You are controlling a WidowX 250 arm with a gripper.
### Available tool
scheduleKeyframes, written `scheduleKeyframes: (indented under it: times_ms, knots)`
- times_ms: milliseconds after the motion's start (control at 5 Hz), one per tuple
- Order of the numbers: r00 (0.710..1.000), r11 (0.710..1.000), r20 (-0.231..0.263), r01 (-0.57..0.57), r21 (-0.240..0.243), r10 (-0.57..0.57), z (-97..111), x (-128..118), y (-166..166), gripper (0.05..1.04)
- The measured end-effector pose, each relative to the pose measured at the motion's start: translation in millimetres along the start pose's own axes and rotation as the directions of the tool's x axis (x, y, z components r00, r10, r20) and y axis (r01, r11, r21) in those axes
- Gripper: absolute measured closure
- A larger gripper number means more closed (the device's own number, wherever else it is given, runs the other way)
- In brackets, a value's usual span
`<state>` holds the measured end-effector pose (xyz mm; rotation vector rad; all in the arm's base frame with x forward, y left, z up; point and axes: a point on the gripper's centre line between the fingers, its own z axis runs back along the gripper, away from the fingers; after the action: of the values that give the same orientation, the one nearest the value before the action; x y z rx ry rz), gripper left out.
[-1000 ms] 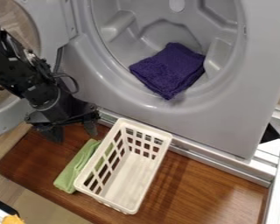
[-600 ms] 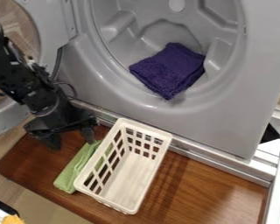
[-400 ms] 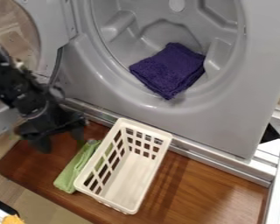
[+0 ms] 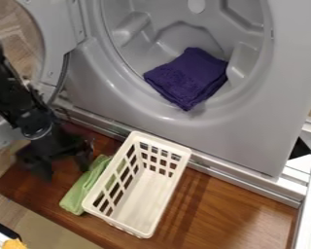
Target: Pick the green cloth and put it inside the white basket
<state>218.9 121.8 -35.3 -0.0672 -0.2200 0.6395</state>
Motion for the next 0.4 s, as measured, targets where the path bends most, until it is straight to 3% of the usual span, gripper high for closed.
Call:
scheduleKeyframes:
  times_ms: [400]
  knots:
    - [0.995,0.996,-0.04,0.091,-0.002,-0.091,-28.0,-9.0,-25.7,0.083]
